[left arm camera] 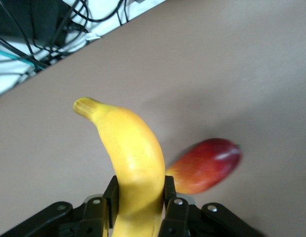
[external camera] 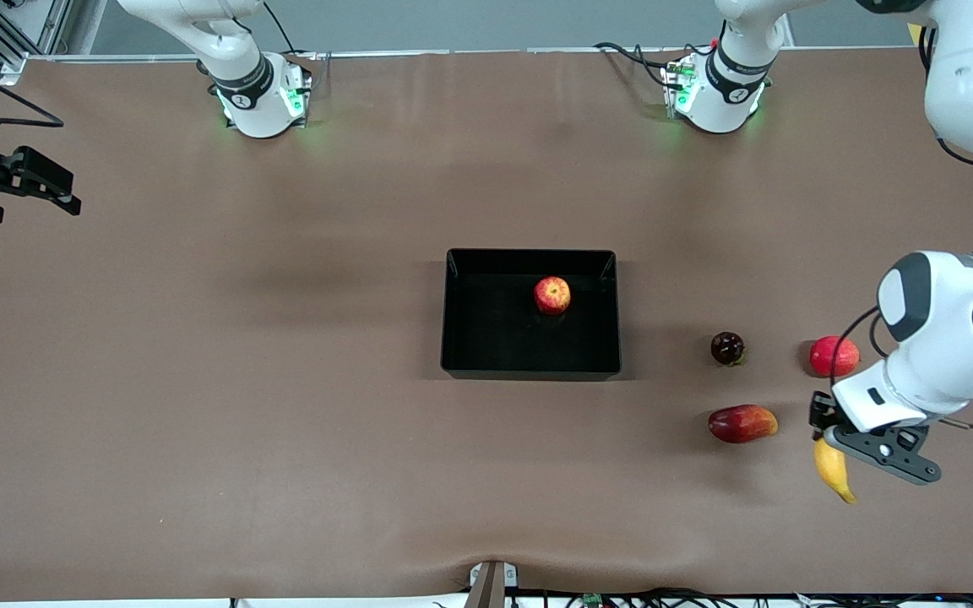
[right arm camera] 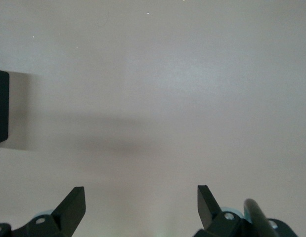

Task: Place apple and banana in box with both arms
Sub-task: 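Lift the banana and carry it over the black box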

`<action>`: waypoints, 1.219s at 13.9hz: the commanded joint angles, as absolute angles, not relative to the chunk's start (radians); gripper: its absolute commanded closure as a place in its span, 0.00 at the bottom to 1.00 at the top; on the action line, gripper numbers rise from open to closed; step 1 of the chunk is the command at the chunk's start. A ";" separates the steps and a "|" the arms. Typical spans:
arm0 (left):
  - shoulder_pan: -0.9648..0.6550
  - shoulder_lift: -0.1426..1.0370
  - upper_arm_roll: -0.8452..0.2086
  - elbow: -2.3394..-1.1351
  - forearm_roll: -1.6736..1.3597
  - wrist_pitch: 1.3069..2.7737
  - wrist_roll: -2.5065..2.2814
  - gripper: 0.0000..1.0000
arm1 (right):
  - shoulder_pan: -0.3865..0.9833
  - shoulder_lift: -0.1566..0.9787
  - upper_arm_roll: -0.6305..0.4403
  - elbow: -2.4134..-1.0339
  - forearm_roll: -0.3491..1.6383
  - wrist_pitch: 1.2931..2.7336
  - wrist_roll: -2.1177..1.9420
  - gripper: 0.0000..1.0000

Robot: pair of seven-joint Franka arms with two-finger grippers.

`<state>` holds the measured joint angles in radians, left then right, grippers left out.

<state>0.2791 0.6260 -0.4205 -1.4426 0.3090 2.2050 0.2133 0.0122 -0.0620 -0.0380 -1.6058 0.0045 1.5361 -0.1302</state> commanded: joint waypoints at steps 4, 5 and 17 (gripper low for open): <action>0.111 0.581 -0.454 -1.462 0.302 2.095 -0.311 1.00 | 0.009 -0.071 -0.038 -1.595 -0.005 1.519 -0.129 0.00; 0.074 0.581 -0.454 -1.462 0.304 2.095 -0.357 1.00 | 0.011 -0.071 -0.038 -1.595 -0.005 1.519 -0.129 0.00; -0.214 0.630 -0.439 -1.439 0.301 2.095 -0.552 1.00 | 0.009 -0.071 -0.040 -1.595 -0.005 1.517 -0.130 0.00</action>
